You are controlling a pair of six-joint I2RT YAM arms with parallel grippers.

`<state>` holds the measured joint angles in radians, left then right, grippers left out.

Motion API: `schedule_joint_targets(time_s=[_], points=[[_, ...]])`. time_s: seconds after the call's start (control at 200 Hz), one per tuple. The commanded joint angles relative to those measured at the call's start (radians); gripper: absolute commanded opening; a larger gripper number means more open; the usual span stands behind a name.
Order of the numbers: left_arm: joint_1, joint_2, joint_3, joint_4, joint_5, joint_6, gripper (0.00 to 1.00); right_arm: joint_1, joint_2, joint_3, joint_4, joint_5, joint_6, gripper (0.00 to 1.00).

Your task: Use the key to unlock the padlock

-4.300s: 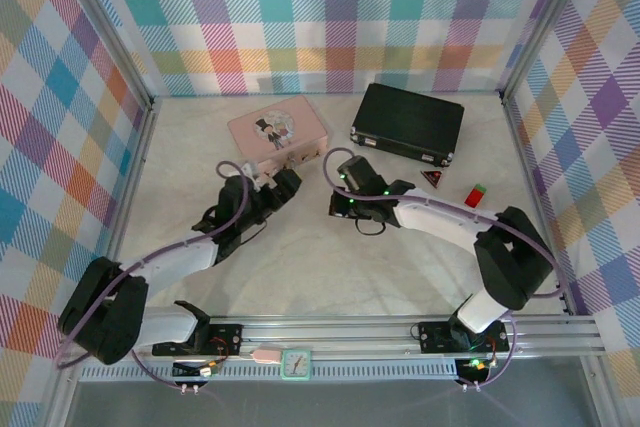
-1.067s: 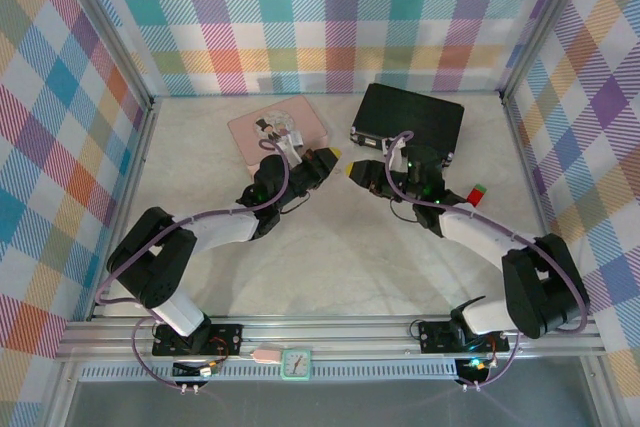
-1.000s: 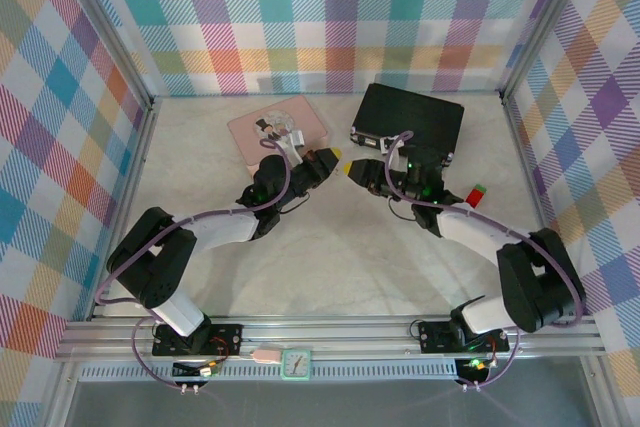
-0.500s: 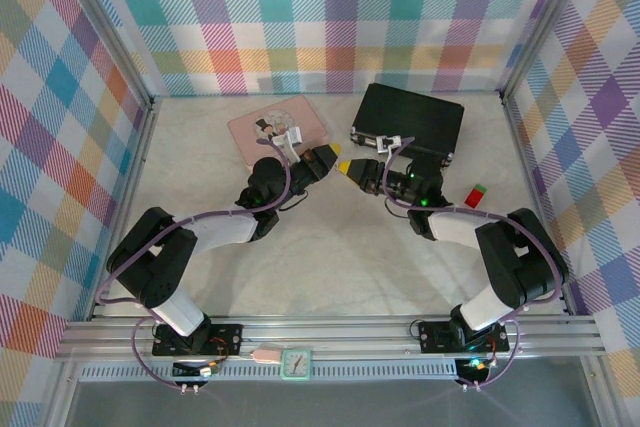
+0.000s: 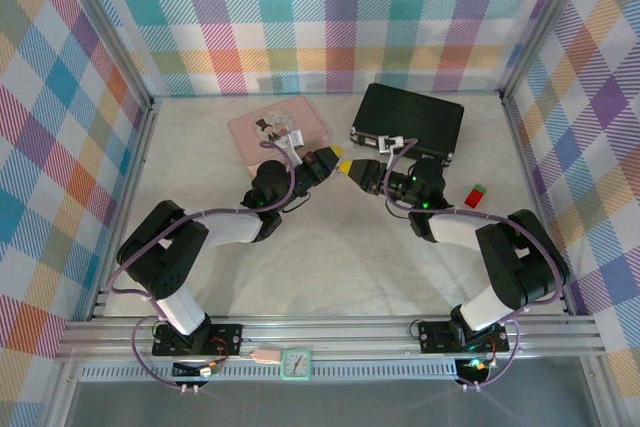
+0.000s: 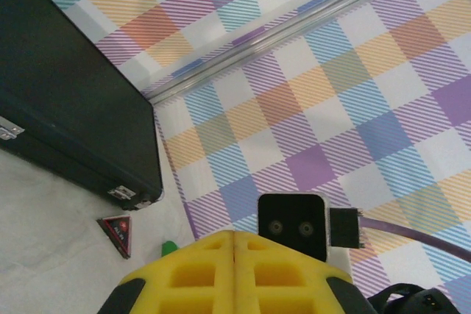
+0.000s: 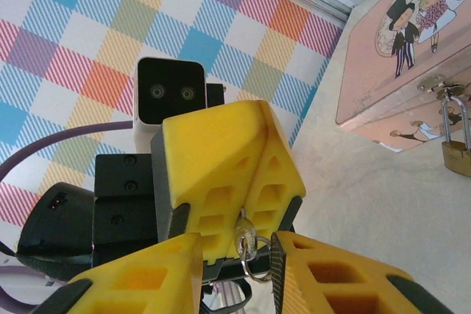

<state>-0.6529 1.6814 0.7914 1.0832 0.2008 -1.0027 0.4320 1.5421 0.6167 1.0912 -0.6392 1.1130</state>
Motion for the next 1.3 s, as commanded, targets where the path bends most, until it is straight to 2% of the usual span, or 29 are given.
schedule_joint_targets(time_s=[0.0,0.465,0.63,0.695,0.77,0.815,0.88,0.985,1.065,1.295], points=[[-0.006,0.008,-0.022,0.091,0.001,-0.022,0.0,0.009,0.021,0.015,0.083,0.007,0.022,0.29],[-0.023,0.042,-0.039,0.18,-0.008,-0.105,0.0,0.032,0.092,0.046,0.152,0.012,0.058,0.22],[-0.03,0.057,-0.053,0.222,-0.02,-0.139,0.0,0.031,0.104,0.052,0.155,0.018,0.056,0.09],[-0.033,0.057,-0.052,0.222,-0.021,-0.142,0.0,0.031,0.108,0.047,0.154,0.019,0.049,0.0],[-0.03,0.045,-0.056,0.215,-0.027,-0.142,0.0,0.031,0.103,0.04,0.117,0.018,0.009,0.0],[-0.022,0.034,-0.06,0.205,-0.029,-0.139,0.15,0.03,0.092,0.036,0.07,0.013,-0.033,0.0],[0.003,0.012,-0.07,0.178,-0.025,-0.135,0.44,0.03,0.069,0.035,-0.018,0.001,-0.104,0.0],[0.068,-0.04,-0.094,0.095,0.005,-0.111,0.66,0.03,0.013,0.04,-0.197,-0.011,-0.233,0.0],[0.119,-0.08,-0.088,-0.053,0.054,-0.072,0.7,0.03,-0.038,0.05,-0.344,-0.013,-0.334,0.0],[0.226,-0.117,-0.073,-0.437,0.145,0.062,0.68,0.031,-0.168,0.114,-0.766,0.014,-0.62,0.0]])
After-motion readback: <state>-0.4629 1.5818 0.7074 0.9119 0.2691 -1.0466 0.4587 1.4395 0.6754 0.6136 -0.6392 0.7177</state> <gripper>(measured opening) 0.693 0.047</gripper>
